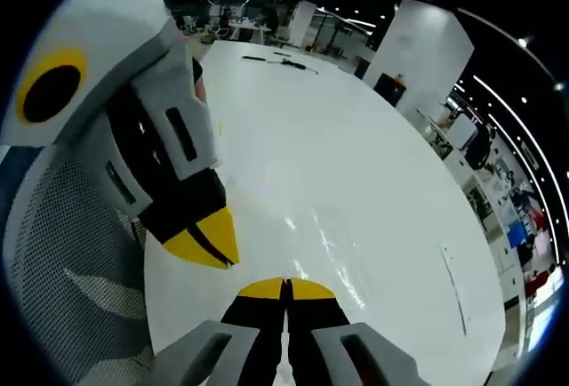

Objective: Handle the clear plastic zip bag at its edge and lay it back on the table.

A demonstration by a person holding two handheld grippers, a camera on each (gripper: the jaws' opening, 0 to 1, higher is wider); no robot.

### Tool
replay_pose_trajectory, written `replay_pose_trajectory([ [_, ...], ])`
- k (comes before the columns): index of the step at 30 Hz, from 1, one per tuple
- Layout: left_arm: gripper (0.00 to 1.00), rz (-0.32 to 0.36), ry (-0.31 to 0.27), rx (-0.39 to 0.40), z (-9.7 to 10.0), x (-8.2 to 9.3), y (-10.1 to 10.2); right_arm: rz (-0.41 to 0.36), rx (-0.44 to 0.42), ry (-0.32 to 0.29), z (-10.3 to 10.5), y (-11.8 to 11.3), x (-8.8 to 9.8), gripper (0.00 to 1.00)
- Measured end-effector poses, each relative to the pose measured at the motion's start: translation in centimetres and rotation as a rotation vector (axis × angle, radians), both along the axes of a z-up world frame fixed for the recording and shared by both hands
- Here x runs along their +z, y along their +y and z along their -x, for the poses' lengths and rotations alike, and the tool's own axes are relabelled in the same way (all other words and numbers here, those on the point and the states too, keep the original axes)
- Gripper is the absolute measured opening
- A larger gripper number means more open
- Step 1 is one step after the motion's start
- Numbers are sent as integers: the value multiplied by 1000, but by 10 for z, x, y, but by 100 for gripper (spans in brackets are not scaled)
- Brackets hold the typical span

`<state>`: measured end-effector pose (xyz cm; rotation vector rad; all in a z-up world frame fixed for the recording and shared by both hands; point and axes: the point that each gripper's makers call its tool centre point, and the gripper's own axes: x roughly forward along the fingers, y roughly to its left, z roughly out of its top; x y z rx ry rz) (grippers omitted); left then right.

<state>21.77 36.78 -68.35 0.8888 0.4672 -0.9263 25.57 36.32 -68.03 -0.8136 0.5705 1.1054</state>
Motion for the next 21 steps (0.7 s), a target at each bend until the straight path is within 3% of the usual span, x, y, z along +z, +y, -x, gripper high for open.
replay_pose_trajectory([
  [11,0,-66,22,-73,14,-21,-5,-20,-74,-27,-32,-3,9,0],
  [15,0,-69,34,-85,16,-23,-6,-39,-93,-10,-38,2,8,0],
  [21,0,-84,37,-96,17,-24,-4,-28,-83,-33,-42,6,11,0],
])
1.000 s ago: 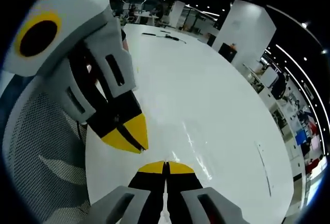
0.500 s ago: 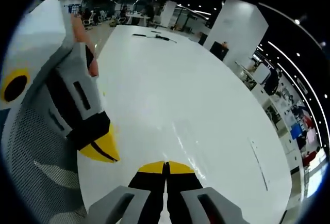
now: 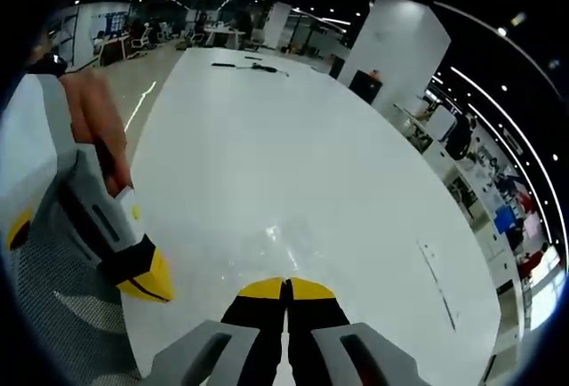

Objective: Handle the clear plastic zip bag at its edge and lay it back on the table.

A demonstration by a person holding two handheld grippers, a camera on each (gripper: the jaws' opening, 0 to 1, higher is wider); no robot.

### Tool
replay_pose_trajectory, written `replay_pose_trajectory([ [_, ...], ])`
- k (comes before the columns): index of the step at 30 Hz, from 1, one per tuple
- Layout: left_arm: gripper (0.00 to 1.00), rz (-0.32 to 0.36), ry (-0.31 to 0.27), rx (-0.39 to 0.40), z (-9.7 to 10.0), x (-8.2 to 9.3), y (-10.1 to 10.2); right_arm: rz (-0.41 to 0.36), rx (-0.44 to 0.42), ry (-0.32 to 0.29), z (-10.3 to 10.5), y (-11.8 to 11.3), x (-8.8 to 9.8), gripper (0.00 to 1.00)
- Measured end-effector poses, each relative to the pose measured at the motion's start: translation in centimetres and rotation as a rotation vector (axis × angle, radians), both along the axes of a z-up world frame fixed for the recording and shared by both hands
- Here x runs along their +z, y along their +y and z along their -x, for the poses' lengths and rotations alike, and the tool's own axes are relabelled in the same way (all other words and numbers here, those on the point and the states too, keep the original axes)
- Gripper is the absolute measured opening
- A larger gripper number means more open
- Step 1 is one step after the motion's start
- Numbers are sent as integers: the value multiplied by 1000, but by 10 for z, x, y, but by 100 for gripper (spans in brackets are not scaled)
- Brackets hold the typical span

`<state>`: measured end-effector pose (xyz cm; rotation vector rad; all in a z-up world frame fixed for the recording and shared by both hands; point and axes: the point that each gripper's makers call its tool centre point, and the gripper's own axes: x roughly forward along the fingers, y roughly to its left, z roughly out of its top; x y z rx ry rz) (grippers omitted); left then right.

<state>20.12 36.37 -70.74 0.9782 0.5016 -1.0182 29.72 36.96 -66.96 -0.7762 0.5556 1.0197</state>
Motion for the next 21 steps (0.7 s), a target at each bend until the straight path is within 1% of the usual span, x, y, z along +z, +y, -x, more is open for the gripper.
replay_pose_trajectory([
  [4,0,1,5,8,0,-1,2,-3,-5,-2,-3,1,1,0],
  [8,0,8,14,17,1,-6,2,0,0,-5,-4,2,0,0],
  [11,0,7,14,8,3,-8,0,-1,0,-5,-1,3,3,0],
  [17,0,9,14,13,4,-6,0,-7,-7,-11,0,5,8,0],
  [21,0,9,11,13,3,-5,2,-7,-10,-9,-2,4,6,0],
])
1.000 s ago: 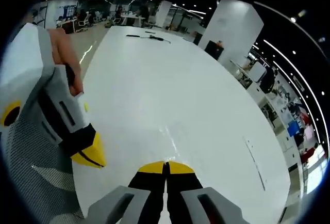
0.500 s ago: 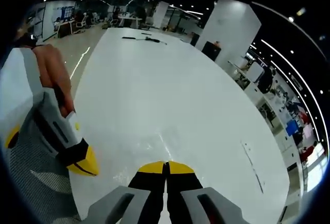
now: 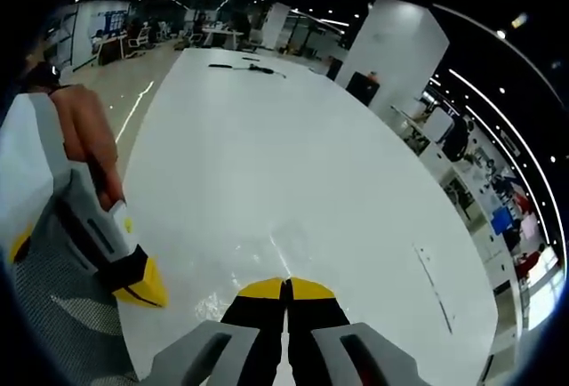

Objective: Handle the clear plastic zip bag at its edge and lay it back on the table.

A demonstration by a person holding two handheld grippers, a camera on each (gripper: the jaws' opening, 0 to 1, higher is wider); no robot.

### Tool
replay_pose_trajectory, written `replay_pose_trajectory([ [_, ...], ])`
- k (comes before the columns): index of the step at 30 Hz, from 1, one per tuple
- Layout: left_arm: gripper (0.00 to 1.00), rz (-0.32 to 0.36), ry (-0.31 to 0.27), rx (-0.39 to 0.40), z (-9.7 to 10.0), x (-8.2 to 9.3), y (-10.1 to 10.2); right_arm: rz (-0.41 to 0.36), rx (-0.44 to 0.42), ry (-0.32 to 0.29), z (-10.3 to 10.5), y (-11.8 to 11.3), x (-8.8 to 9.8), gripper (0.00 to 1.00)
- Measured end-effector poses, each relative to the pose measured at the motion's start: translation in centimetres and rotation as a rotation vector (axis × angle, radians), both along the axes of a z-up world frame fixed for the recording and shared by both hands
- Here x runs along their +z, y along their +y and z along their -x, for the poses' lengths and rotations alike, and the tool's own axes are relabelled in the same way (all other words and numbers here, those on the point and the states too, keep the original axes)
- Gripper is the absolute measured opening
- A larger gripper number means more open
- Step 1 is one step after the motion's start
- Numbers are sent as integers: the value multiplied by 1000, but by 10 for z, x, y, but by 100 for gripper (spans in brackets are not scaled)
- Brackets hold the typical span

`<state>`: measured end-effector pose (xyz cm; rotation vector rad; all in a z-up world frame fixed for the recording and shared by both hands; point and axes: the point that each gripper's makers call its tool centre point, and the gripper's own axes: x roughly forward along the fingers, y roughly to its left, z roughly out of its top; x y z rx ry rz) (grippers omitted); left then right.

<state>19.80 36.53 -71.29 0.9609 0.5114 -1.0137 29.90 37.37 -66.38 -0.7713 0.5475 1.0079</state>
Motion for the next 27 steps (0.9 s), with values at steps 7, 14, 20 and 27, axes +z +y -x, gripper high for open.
replay_pose_trajectory([
  [7,0,7,-3,-4,0,0,-1,-3,-5,3,1,-1,-1,0],
  [14,0,22,-1,8,-5,-1,0,-11,-17,2,0,-2,-2,0],
  [20,0,27,-11,6,-7,1,0,-15,-28,-6,-2,-3,-1,0],
  [27,0,27,-11,2,-5,-2,-1,-5,-35,-9,-3,-8,-1,0],
])
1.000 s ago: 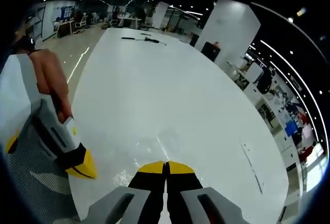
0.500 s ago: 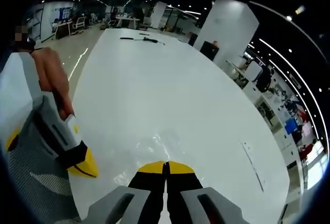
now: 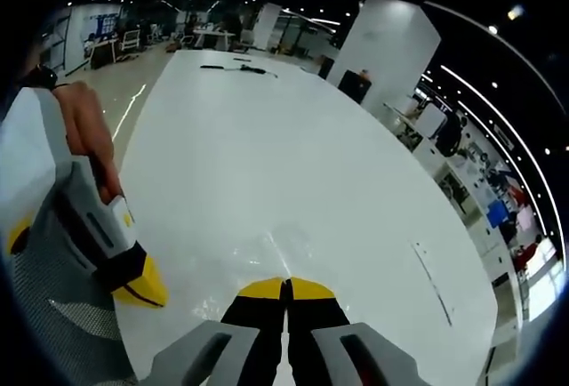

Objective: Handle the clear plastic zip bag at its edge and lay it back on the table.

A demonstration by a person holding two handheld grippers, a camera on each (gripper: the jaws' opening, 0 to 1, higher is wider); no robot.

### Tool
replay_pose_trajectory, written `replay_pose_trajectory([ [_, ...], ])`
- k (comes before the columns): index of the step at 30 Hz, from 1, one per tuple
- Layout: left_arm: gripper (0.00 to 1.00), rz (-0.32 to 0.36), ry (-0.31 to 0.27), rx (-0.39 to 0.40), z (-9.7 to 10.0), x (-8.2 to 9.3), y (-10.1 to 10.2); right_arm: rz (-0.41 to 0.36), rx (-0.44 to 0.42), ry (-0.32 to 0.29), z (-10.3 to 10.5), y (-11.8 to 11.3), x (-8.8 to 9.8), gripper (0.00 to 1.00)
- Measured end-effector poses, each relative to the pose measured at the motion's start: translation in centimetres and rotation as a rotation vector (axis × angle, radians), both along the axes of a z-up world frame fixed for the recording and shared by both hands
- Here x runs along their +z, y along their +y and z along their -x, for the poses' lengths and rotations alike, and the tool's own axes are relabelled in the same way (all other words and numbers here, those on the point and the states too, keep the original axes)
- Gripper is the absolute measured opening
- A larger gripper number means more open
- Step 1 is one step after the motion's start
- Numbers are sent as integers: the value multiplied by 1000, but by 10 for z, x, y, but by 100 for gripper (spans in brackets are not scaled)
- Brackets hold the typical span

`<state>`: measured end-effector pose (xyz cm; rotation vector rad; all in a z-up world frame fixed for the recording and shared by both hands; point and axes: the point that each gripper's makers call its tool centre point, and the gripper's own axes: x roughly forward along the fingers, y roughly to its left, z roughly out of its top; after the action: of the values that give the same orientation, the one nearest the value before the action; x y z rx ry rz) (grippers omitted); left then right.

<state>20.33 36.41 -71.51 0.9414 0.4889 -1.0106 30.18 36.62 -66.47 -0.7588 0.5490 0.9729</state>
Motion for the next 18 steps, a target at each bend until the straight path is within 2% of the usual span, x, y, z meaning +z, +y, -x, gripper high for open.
replay_pose_trajectory([
  [18,0,10,-8,50,-13,4,2,-21,-10,36,6,2,-6,0],
])
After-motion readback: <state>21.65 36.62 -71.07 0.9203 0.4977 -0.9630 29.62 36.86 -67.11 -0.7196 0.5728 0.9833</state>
